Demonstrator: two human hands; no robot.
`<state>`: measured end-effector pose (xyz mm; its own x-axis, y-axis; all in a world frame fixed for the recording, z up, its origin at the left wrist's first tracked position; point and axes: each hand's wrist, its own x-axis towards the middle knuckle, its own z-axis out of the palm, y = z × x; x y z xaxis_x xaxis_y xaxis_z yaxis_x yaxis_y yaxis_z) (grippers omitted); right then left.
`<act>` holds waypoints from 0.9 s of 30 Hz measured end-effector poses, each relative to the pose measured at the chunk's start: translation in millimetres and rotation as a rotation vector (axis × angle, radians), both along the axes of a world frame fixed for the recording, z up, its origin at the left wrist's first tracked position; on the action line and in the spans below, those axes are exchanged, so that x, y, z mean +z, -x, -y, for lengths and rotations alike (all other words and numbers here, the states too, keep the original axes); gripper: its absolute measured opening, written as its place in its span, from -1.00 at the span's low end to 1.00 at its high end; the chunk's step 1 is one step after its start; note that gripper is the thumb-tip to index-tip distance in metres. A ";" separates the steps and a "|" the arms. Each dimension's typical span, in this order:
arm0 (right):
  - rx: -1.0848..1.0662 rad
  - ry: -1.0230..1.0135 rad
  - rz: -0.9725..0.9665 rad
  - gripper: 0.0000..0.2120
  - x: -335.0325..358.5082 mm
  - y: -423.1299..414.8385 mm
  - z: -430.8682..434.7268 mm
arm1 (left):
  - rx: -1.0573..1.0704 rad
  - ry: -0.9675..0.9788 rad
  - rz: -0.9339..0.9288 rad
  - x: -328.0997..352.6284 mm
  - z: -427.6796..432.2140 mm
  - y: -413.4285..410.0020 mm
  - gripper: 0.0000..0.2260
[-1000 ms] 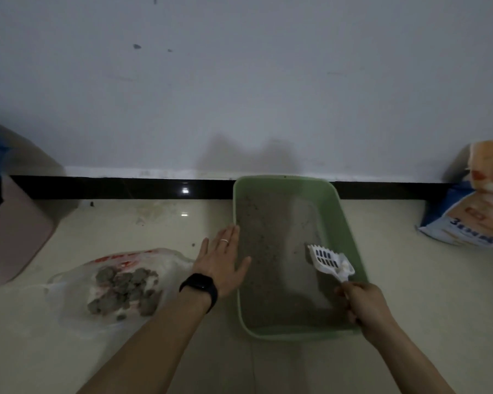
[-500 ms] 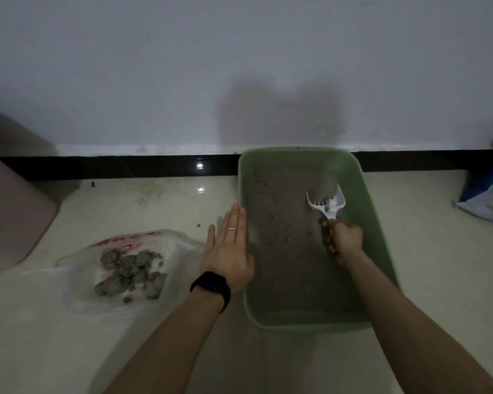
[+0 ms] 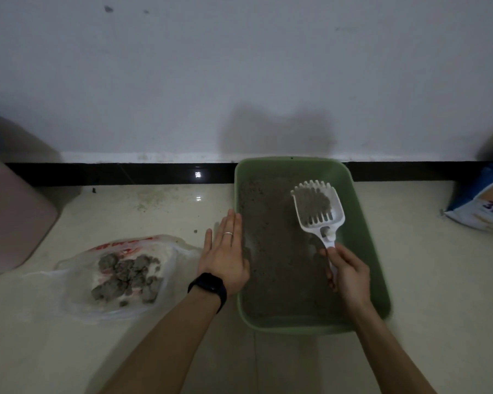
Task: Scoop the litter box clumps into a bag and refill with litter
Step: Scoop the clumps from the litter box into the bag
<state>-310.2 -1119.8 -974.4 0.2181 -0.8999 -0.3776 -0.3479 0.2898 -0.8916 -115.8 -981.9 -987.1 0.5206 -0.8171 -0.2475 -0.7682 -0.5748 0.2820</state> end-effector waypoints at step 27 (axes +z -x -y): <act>0.313 0.000 -0.016 -0.85 66.2 -37.8 -63.6 | -0.144 -0.193 0.108 20.3 -72.5 -90.6 -0.33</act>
